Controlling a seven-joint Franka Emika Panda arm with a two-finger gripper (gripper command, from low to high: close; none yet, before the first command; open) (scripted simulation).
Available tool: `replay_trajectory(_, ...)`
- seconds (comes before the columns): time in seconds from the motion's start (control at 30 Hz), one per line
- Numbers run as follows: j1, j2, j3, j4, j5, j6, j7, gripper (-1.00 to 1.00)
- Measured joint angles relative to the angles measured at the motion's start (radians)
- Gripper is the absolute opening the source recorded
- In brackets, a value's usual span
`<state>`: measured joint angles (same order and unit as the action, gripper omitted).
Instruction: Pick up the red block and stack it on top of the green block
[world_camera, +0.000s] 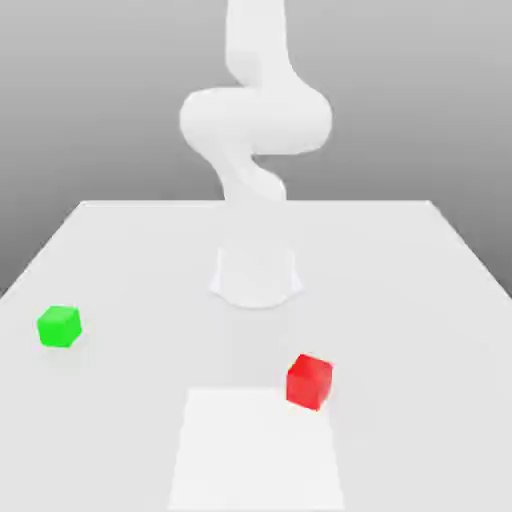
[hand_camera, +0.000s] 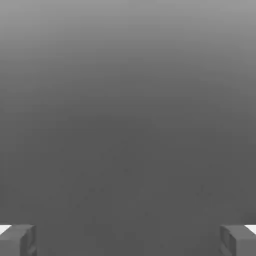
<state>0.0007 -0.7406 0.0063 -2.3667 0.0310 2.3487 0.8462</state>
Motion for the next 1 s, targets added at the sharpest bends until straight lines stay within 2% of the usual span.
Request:
replay_trajectory(0.23,0.007,0.202,0.063,-0.219,0.083,0.161,0.169,0.00)
replay_trajectory(0.5,0.008,0.455,0.202,-0.494,0.117,0.368,0.442,0.00)
replay_trajectory(0.6,-0.002,0.623,0.249,-0.567,0.074,0.497,0.576,0.00)
replay_trajectory(0.73,-0.006,0.772,0.230,-0.566,-0.039,0.618,0.674,0.00)
replay_trajectory(0.87,0.108,0.895,0.081,-0.551,-0.176,0.724,0.777,0.00)
replay_trajectory(0.9,0.134,0.913,0.053,-0.550,-0.183,0.740,0.784,-1.00)
replay_trajectory(1.0,0.134,0.913,0.053,-0.550,-0.184,0.741,0.785,-1.00)
